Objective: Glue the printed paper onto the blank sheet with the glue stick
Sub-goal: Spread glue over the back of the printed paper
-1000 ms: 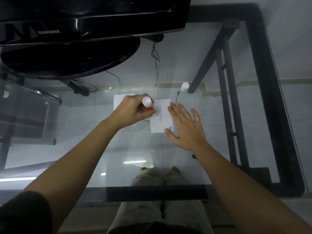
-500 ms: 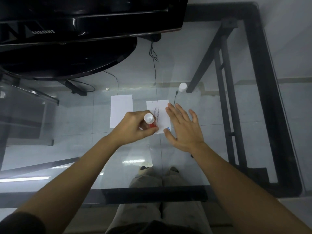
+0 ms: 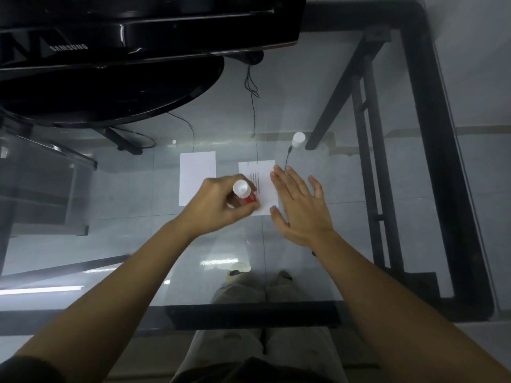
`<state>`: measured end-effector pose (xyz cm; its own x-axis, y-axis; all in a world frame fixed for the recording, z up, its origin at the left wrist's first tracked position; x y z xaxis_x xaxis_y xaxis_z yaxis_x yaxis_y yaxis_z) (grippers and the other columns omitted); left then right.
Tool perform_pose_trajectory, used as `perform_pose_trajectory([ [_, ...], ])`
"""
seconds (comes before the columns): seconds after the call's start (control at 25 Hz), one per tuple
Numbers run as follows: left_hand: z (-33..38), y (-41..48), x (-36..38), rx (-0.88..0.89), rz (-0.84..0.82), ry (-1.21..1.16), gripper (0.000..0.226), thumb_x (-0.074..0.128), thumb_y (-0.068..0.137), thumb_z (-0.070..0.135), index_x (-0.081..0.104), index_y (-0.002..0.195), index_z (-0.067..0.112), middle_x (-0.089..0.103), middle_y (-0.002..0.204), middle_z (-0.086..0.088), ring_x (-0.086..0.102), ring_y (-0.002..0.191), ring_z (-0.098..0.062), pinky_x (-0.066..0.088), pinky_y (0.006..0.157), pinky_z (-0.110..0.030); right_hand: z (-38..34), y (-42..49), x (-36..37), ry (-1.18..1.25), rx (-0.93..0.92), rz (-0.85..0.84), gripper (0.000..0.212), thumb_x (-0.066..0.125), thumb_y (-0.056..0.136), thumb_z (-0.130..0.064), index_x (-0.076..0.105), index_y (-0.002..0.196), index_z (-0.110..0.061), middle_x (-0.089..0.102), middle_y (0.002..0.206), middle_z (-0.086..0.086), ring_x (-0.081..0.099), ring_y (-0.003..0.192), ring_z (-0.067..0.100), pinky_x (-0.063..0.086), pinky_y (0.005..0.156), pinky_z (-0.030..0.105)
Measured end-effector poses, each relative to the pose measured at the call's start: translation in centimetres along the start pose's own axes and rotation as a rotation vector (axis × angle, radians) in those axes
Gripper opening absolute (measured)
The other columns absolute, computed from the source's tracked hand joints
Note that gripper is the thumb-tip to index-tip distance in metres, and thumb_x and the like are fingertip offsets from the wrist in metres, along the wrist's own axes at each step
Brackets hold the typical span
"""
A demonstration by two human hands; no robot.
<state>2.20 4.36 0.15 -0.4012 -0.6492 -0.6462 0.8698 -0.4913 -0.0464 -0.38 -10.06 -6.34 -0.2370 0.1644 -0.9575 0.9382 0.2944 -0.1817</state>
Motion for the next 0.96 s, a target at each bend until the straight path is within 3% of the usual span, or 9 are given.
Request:
perform_pose_trajectory([
  [0.16, 0.0, 1.3, 0.7, 0.021, -0.073, 0.032, 0.023, 0.075, 0.076, 0.026, 0.064, 0.091, 0.012, 0.07, 0.084, -0.001, 0.064, 0.071, -0.012, 0.051, 0.068, -0.016, -0.1, 0.0, 0.0, -0.009, 0.003, -0.003, 0.068, 0.026, 0.088, -0.048, 0.008, 0.147, -0.019, 0.008, 0.157, -0.001, 0.003, 0.143, 0.017, 0.001, 0.112, 0.048],
  [0.36, -1.7, 6.2, -2.6, -0.079, 0.088, 0.072, 0.02, 0.074, 0.076, 0.027, 0.062, 0.087, 0.015, 0.069, 0.081, 0.0, 0.057, 0.065, 0.001, 0.04, 0.061, -0.003, 0.0, 0.1, 0.1, 0.009, 0.005, -0.009, 0.069, 0.028, 0.087, -0.05, 0.008, 0.147, -0.02, 0.008, 0.157, -0.002, 0.004, 0.143, 0.018, -0.002, 0.112, 0.047],
  [0.48, -1.6, 5.3, -2.7, -0.093, 0.115, 0.022, 0.02, 0.074, 0.075, 0.028, 0.062, 0.087, 0.018, 0.069, 0.082, 0.002, 0.059, 0.068, -0.001, 0.045, 0.062, -0.006, 0.0, 0.0, 0.1, -0.005, 0.01, 0.001, 0.07, 0.028, 0.087, -0.05, 0.008, 0.147, -0.019, 0.009, 0.157, -0.001, 0.005, 0.143, 0.018, -0.002, 0.112, 0.046],
  [0.6, -0.8, 1.9, -0.7, -0.053, 0.032, 0.004, 0.023, 0.074, 0.075, 0.031, 0.063, 0.092, 0.02, 0.069, 0.087, 0.004, 0.063, 0.074, -0.006, 0.051, 0.068, -0.012, 0.0, 0.0, -0.1, -0.024, 0.008, 0.006, 0.07, 0.028, 0.088, -0.049, 0.009, 0.146, -0.015, 0.012, 0.156, 0.002, 0.008, 0.143, 0.019, 0.003, 0.112, 0.048],
  [0.72, -0.4, 0.3, 1.2, -0.046, -0.028, -0.007, 0.024, 0.075, 0.076, 0.029, 0.064, 0.093, 0.017, 0.069, 0.089, 0.003, 0.063, 0.074, -0.009, 0.049, 0.07, -0.007, -0.1, 0.1, 0.2, -0.042, 0.01, -0.022, 0.071, 0.025, 0.088, -0.053, 0.006, 0.147, -0.017, 0.007, 0.157, 0.001, 0.003, 0.144, 0.019, 0.0, 0.112, 0.049],
  [0.96, -0.5, 4.2, -0.2, 0.027, -0.024, 0.095, 0.023, 0.073, 0.077, 0.029, 0.062, 0.091, 0.014, 0.07, 0.084, -0.001, 0.062, 0.07, -0.011, 0.051, 0.066, -0.017, -0.1, 0.1, -0.1, -0.013, 0.002, -0.006, 0.071, 0.028, 0.087, -0.05, 0.009, 0.146, -0.015, 0.013, 0.156, 0.003, 0.008, 0.143, 0.019, 0.004, 0.112, 0.049],
])
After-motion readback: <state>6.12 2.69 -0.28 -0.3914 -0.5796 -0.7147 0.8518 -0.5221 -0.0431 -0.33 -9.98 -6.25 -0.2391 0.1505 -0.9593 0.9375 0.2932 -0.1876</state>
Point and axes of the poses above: each hand's wrist, its own y-axis towards the middle knuckle, its own x-axis out of the palm, z = x × y, the point moved 8 cm from there along y, towards the middle knuckle
